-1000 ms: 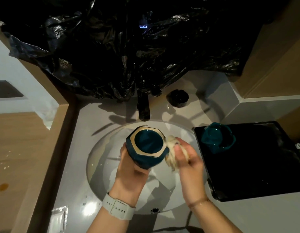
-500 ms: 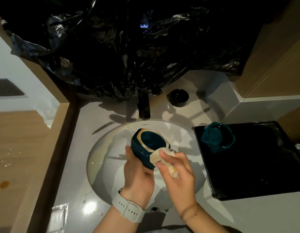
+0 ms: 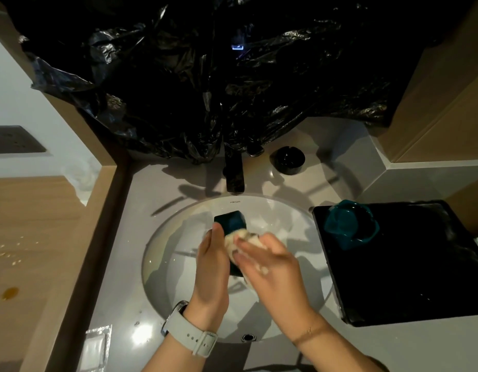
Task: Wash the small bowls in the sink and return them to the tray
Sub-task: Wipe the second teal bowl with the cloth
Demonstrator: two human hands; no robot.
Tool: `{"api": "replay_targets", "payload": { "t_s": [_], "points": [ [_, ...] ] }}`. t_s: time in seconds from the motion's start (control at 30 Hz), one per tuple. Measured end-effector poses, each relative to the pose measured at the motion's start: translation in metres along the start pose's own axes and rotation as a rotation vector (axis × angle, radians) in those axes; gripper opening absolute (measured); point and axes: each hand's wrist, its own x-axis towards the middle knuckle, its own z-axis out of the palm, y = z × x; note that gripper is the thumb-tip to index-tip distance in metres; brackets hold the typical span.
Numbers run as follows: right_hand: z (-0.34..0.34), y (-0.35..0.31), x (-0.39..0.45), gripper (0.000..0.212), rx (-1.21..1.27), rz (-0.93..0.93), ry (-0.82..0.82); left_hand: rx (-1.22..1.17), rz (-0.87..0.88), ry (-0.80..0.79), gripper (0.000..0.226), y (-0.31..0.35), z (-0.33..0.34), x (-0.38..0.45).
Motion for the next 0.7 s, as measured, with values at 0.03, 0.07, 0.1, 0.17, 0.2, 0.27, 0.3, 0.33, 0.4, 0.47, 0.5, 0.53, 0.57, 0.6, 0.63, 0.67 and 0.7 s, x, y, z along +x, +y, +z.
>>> {"api": "replay_targets", "payload": {
  "t_s": [0.03,0.07,0.1,0.17,0.2,0.27,0.3,0.33,0.4,0.47,0.5,0.53,0.57,0.6,0.63,0.67,0.7],
  "points": [
    [-0.001,0.002,-0.008,0.026,-0.089,-0.054,-0.02,0.013,0.006,-0.001,0.049,-0.001,-0.002,0.003],
    [-0.002,0.004,-0.011,0.027,-0.139,-0.08,-0.033,0.026,0.022,0.002,0.052,-0.002,-0.003,0.004],
    [-0.001,0.005,-0.009,0.026,-0.123,-0.049,-0.038,0.051,0.04,0.003,0.052,-0.001,-0.003,0.004],
    [-0.001,0.0,0.006,0.019,0.032,0.1,-0.017,0.12,0.043,0.008,0.047,-0.002,0.0,0.003],
    [-0.001,-0.003,0.018,0.014,0.121,0.172,0.022,0.124,0.025,0.007,0.045,-0.003,0.001,0.001],
    [-0.007,-0.008,0.043,0.011,0.192,0.295,0.077,0.083,0.002,0.016,0.045,-0.002,0.001,-0.003],
    [-0.011,-0.005,0.053,0.013,0.204,0.363,0.069,0.059,0.001,0.026,0.046,-0.003,0.0,-0.004],
    [-0.015,-0.002,0.059,0.011,0.23,0.435,0.048,0.051,0.006,0.037,0.046,-0.002,-0.002,-0.004],
    [-0.018,-0.002,0.063,0.014,0.306,0.526,0.033,0.079,0.039,0.043,0.051,0.0,-0.006,-0.004],
    [-0.012,-0.005,0.055,0.018,0.277,0.478,0.045,0.109,0.049,0.058,0.065,0.0,-0.006,0.0],
    [-0.006,-0.009,0.048,0.021,0.222,0.431,0.031,0.125,0.053,0.08,0.07,-0.001,-0.006,0.002],
    [-0.001,-0.014,0.043,0.023,0.173,0.397,0.006,0.161,0.061,0.105,0.071,0.0,-0.005,0.002],
    [0.002,-0.018,0.04,0.023,0.127,0.377,-0.011,0.202,0.076,0.122,0.071,0.0,-0.005,0.002],
    [0.002,-0.019,0.041,0.022,0.086,0.364,-0.013,0.232,0.092,0.115,0.072,-0.001,-0.005,0.003],
    [-0.001,-0.015,0.045,0.022,0.061,0.365,-0.001,0.25,0.1,0.096,0.074,-0.001,-0.004,0.002],
    [-0.004,-0.01,0.05,0.021,0.076,0.4,0.011,0.259,0.101,0.085,0.073,-0.001,-0.004,0.002],
    [-0.01,-0.006,0.055,0.023,0.139,0.476,0.022,0.248,0.097,0.087,0.069,0.001,-0.006,0.003]
  ]
}}
